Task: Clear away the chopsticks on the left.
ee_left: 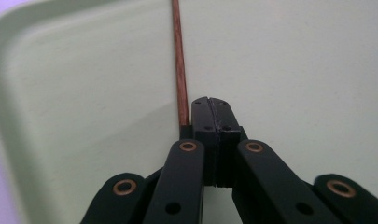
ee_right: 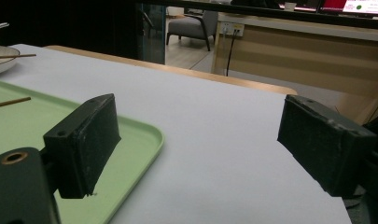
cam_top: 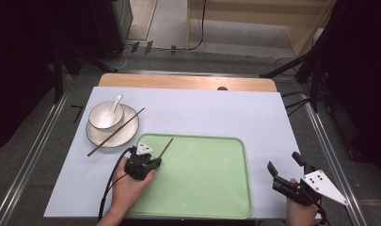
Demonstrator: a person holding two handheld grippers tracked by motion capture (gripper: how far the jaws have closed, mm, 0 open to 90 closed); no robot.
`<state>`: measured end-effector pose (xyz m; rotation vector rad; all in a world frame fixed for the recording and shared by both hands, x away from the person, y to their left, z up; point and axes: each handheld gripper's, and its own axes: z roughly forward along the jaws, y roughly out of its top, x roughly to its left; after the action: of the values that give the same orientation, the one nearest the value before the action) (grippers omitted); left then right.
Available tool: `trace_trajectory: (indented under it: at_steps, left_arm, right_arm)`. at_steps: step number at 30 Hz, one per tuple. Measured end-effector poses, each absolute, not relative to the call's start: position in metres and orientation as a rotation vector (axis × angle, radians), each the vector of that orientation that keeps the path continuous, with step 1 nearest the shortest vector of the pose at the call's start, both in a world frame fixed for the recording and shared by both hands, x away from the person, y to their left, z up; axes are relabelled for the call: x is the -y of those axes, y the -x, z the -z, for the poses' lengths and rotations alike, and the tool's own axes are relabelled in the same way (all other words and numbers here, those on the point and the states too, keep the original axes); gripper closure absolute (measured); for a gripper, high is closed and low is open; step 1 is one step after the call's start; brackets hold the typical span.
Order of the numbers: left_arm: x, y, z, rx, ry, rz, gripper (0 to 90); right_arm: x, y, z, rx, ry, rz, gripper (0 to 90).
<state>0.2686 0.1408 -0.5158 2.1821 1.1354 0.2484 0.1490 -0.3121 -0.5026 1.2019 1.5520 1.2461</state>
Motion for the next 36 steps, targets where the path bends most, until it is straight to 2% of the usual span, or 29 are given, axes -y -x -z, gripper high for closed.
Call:
trace_trajectory:
  at_steps: [16,30,32,36]
  left_arm:
    - [-0.175,-0.268,0.514,-1.230,-2.135,-0.286,90.0]
    - [-0.179,-0.269,0.515,-1.216,-2.128,-0.288,89.7]
    - [-0.178,-0.269,0.515,-1.208,-2.130,-0.286,83.6]
    - [-0.177,-0.270,0.515,-1.188,-2.129,-0.271,79.4]
  right_arm:
    - [0.313,-0.149,0.503,-1.551,-1.208,-1.247,13.0]
    - [0.313,-0.149,0.503,-1.553,-1.210,-1.250,13.0]
    - [0.313,-0.150,0.503,-1.557,-1.206,-1.250,13.0]
    - [0.313,-0.150,0.503,-1.557,-1.206,-1.250,13.0]
